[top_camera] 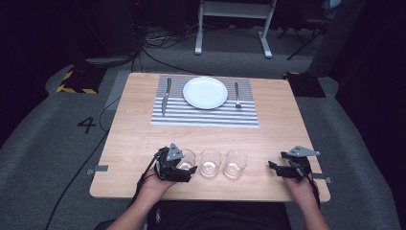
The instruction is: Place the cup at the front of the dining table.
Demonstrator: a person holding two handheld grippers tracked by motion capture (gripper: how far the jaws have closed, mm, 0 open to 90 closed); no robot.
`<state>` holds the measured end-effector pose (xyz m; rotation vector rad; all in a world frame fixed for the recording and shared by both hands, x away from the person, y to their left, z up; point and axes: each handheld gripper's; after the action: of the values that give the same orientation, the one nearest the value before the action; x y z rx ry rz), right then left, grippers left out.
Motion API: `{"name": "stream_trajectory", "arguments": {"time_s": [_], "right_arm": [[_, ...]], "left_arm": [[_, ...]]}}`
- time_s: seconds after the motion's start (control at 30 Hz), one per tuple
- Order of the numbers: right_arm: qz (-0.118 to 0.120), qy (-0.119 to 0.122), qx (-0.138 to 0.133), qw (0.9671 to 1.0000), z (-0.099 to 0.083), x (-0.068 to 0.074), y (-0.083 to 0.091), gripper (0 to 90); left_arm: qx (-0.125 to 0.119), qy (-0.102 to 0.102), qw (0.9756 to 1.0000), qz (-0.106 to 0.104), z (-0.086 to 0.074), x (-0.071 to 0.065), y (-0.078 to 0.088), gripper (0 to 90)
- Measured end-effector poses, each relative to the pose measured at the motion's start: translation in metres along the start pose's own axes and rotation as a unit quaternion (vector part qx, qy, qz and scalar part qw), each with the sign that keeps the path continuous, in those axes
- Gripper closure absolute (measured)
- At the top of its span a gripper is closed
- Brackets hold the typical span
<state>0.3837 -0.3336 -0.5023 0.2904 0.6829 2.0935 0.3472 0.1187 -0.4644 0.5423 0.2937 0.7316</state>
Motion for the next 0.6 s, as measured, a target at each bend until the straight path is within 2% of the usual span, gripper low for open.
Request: {"name": "stream_trajectory", "arguments": {"time_s": [0.1,0.2,0.47,0.5,0.6], "right_arm": [[0.0,0.001,-0.001,1.0,0.0,0.0,0.0,27.8],[0.001,0.0,-0.002,1.0,0.0,0.0,0.0,27.8],[0.002,-0.007,-0.002,1.0,0.0,0.0,-0.001,27.8],[0.002,-0.006,-0.002,1.0,0.0,0.0,-0.001,27.8],[0.002,-0.006,-0.002,1.0,0.0,0.0,-0.001,27.8]], "left_arm": [[-0.009,0.012,0.9999,-0.002,0.0,0.003,0.001,17.7],[-0.006,0.02,0.9998,-0.006,0.0,0.003,0.002,17.7],[-0.009,0.018,0.9997,-0.012,0.005,0.005,0.008,17.8],[-0.012,0.016,0.9998,-0.005,0.007,0.006,0.011,17.8],[-0.01,0.016,0.9998,-0.004,0.009,0.008,0.014,17.8]]}}
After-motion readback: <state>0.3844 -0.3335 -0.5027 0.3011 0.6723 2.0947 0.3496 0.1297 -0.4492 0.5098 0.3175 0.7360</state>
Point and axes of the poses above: each handheld gripper's, and its own axes: y roughly backward along the jaws, z roughly out of its top, x roughly to its left, and after that the axes turned 6 degrees about -x, right-handed
